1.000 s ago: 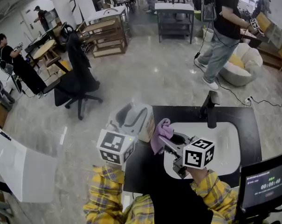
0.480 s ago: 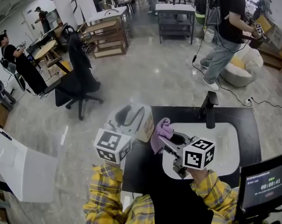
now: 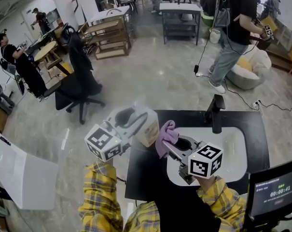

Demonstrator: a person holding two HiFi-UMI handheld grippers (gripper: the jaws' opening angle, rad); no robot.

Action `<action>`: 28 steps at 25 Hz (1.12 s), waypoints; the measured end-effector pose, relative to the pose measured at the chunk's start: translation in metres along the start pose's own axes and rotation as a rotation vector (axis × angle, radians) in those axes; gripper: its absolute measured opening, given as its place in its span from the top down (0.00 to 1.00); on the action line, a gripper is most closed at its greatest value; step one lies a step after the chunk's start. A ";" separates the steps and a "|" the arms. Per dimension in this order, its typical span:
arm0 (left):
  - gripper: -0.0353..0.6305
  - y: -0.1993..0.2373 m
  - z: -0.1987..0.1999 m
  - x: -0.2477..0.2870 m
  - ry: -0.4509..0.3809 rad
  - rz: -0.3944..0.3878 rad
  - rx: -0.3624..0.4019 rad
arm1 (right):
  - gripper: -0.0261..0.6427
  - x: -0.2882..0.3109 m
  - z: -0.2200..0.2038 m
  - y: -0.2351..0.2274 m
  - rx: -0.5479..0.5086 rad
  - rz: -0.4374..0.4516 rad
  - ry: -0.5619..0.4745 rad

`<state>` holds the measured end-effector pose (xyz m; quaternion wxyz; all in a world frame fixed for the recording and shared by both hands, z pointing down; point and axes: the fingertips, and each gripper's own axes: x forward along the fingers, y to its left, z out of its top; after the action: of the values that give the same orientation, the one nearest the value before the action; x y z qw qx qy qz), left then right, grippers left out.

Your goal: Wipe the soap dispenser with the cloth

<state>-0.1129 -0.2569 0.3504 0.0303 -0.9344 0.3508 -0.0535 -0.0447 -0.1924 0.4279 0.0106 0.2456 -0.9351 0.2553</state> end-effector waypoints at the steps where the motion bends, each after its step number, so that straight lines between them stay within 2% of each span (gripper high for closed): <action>1: 0.72 -0.001 0.000 0.000 -0.006 -0.024 0.002 | 0.84 0.000 0.001 0.001 -0.009 0.002 -0.001; 13: 0.72 -0.008 0.004 -0.001 -0.065 -0.229 -0.015 | 0.84 0.004 0.012 0.012 -0.162 -0.011 0.006; 21: 0.72 -0.010 0.009 -0.003 -0.101 -0.352 -0.012 | 0.84 0.006 0.014 0.018 -0.177 -0.022 0.014; 28: 0.72 -0.012 0.008 -0.002 -0.091 -0.442 -0.021 | 0.84 0.004 0.013 0.013 -0.181 -0.050 0.020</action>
<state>-0.1050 -0.2463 0.3431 0.0238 -0.9903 0.1365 -0.0127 -0.0527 -0.1904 0.4112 0.0483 0.2643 -0.9478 0.1719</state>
